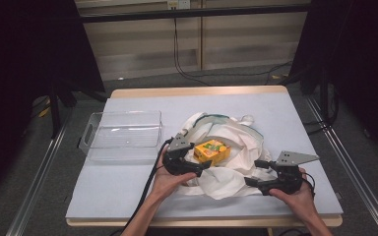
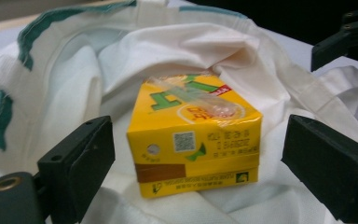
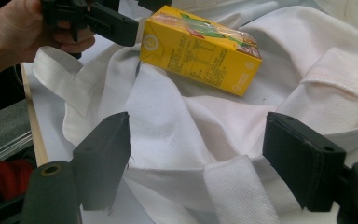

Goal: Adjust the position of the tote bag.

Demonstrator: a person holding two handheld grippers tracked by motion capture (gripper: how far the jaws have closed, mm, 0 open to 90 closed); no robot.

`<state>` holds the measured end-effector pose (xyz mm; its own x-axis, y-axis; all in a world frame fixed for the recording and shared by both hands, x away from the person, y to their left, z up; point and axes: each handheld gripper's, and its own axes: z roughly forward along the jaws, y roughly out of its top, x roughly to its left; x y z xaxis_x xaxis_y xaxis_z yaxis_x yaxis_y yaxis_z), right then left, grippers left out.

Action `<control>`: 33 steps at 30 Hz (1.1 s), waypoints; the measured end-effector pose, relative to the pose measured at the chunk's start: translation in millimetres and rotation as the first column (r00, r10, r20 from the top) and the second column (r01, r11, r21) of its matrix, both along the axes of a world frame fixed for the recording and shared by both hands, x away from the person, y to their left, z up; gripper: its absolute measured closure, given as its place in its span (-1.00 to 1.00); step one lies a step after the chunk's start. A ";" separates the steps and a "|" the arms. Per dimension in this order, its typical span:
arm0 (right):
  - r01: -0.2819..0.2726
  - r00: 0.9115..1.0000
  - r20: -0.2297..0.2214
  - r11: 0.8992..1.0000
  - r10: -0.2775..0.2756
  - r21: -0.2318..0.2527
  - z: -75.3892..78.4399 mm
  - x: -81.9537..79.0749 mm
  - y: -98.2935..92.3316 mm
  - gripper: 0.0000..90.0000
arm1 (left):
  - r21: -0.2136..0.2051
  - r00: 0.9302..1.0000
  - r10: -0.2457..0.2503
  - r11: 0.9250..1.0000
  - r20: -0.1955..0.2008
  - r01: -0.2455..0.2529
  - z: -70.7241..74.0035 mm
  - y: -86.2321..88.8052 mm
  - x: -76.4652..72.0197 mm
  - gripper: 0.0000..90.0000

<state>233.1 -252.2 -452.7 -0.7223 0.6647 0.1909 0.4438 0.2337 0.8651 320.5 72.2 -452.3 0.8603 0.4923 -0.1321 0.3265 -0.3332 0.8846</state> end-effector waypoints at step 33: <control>-0.005 0.999 0.032 1.000 0.005 0.023 3.4 -0.6 7.0 -0.51 | 0.031 0.999 0.021 0.999 -0.050 -0.020 -7.6 -3.6 8.3 -0.40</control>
<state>232.6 -245.2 -449.2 -0.7316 0.6568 0.1826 0.4145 0.2161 0.8840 328.8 68.6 -459.9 0.8427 0.5142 -0.1594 0.3771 -0.3525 0.8565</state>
